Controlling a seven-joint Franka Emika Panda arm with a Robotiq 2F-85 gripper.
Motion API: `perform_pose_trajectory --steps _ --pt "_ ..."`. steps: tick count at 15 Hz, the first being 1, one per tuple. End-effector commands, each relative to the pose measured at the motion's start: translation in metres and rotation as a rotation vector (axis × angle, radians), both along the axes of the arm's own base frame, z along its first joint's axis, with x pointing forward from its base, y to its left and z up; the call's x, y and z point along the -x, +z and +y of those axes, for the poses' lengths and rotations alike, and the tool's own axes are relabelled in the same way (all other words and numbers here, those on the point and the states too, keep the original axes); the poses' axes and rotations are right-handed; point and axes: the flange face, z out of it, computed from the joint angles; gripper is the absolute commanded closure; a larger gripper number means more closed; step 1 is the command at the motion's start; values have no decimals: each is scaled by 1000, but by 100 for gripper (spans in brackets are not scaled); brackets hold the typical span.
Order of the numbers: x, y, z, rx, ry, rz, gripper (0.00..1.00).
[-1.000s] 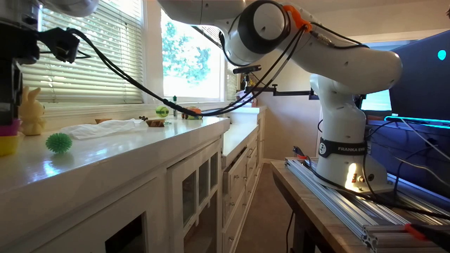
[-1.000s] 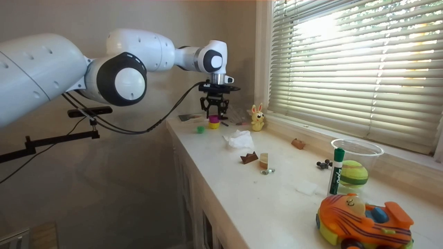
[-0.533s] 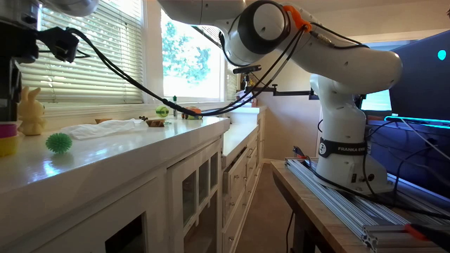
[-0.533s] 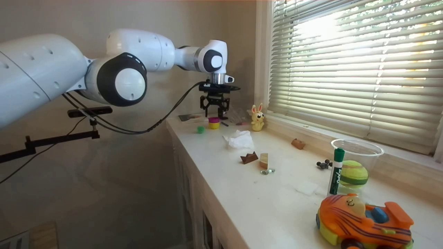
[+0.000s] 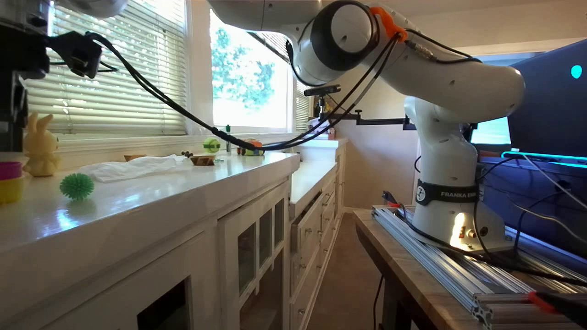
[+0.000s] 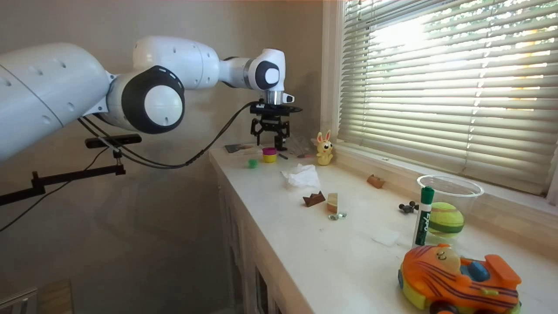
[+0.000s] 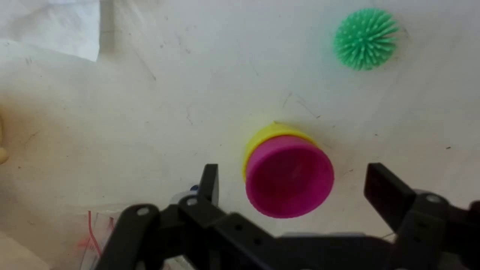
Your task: Stack the bowls, then place the green toy inside the pink bowl
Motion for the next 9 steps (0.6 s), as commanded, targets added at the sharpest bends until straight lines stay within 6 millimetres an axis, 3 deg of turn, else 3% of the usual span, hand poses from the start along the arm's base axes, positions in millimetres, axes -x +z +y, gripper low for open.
perform_pose_trajectory --steps 1,7,9 --pt "0 -1 0 0 0 2 0" --pt "0 -3 -1 1 -1 5 0" --pt "-2 3 -6 14 -145 0 0"
